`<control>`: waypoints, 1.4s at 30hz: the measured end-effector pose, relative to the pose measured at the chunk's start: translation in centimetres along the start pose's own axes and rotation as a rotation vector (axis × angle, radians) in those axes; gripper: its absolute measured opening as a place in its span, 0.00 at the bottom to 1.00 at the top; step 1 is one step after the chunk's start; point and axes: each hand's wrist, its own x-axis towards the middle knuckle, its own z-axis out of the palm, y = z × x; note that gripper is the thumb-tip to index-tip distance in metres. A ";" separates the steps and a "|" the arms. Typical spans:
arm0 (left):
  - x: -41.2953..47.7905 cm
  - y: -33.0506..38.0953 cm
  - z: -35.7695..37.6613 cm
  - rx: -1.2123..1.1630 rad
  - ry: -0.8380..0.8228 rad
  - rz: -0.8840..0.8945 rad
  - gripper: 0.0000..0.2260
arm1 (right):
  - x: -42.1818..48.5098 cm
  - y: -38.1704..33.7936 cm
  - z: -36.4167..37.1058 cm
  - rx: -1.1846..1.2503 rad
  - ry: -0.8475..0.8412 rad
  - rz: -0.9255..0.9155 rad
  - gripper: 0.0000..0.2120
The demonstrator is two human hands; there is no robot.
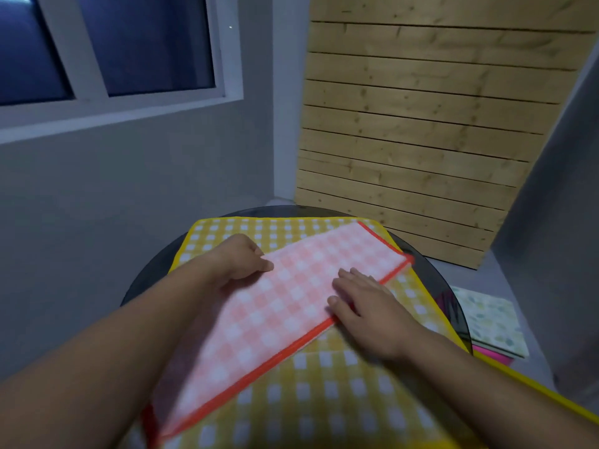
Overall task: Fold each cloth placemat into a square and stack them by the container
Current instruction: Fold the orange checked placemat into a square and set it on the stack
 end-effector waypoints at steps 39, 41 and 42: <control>-21.1 -7.3 4.8 0.143 -0.271 0.581 0.20 | -12.3 -6.9 1.2 0.236 -0.305 -0.269 0.09; -21.3 -7.2 4.6 0.160 -0.271 0.582 0.19 | -12.3 -7.0 1.2 0.239 -0.306 -0.255 0.09; -21.3 -7.1 4.6 0.164 -0.273 0.582 0.19 | -12.4 -7.0 1.1 0.239 -0.308 -0.251 0.09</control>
